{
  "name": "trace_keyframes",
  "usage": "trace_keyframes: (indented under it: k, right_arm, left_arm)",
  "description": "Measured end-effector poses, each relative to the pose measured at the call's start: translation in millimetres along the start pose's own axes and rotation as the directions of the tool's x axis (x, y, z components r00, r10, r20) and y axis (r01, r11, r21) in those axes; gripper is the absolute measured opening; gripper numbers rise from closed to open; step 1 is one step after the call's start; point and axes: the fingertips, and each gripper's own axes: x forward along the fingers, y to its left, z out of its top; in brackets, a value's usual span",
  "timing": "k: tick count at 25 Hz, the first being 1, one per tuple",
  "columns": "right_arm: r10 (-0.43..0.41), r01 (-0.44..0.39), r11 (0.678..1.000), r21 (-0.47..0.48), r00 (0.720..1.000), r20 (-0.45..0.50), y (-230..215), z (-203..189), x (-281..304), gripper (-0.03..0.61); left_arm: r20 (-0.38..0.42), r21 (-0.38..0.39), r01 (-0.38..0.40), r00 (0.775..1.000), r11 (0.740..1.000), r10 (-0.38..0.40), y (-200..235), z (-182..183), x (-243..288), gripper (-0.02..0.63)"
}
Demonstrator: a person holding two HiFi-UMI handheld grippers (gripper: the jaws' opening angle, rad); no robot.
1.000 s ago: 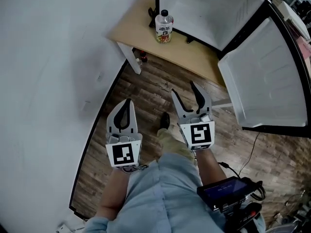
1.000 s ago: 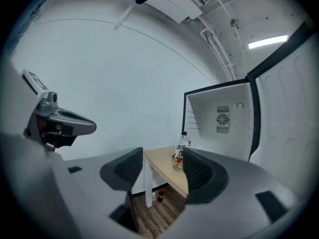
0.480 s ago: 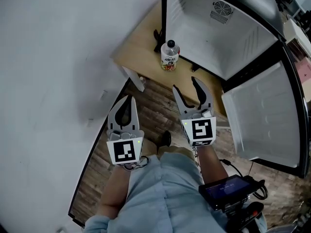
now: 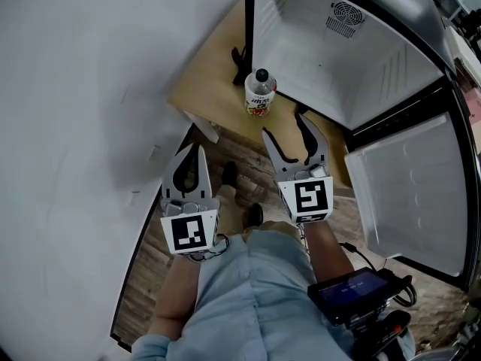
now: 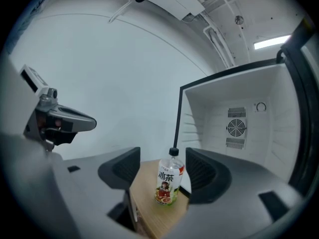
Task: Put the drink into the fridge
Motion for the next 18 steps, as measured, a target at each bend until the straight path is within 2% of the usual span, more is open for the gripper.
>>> trace_keyframes:
  k: [6,14,18]
  right_arm:
    - [-0.001,0.002,1.0,0.017,0.997,-0.073,1,-40,43,0.335]
    - [-0.03,0.042,0.997,0.059,0.981,-0.191,8,-126,106,0.426]
    - [-0.079,0.096,0.993,0.071,0.975,-0.208,4,-147,135,0.462]
  left_arm:
    - [-0.031,-0.023,0.038,0.999,0.999,-0.039,11,-34,46,0.009]
    - [-0.149,-0.055,0.092,0.984,0.994,-0.099,25,-119,102,0.008]
    - [-0.192,-0.067,0.115,0.973,0.991,-0.126,40,-151,127,0.008]
